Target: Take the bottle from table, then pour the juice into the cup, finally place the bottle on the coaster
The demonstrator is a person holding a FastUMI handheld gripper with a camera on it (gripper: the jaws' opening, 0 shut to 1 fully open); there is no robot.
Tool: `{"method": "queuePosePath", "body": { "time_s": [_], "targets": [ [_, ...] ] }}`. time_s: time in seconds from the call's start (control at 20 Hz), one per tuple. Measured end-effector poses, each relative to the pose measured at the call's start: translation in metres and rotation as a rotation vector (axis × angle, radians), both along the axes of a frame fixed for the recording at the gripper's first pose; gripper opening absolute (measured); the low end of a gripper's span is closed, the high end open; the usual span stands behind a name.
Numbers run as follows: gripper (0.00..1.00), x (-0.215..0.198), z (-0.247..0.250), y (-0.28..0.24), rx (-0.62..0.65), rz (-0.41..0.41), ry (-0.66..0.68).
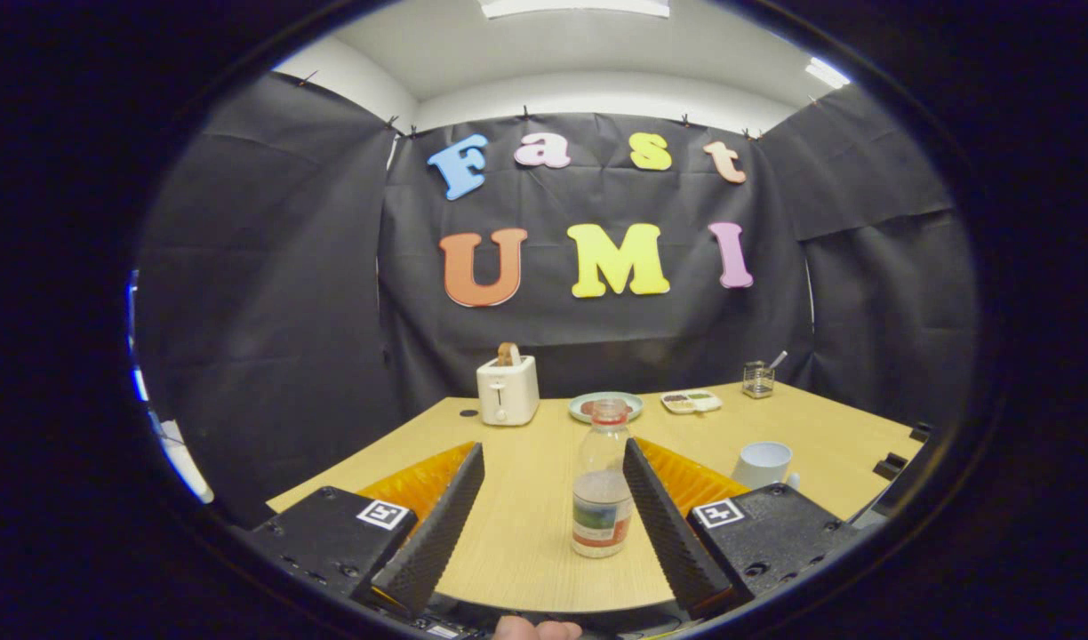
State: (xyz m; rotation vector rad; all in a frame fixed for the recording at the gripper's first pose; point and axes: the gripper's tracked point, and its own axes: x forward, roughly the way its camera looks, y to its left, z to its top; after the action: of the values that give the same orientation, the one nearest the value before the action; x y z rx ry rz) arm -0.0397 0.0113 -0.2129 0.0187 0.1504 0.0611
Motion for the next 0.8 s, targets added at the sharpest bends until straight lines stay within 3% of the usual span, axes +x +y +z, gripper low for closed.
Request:
{"method": "queuePosePath", "body": {
  "time_s": [0.4,0.8],
  "targets": [
    [1.00,0.025,-0.078,-0.032,-0.098,-0.067,0.063],
    [1.00,0.069,-0.113,-0.035,-0.099,-0.052,0.083]
  ]
}}
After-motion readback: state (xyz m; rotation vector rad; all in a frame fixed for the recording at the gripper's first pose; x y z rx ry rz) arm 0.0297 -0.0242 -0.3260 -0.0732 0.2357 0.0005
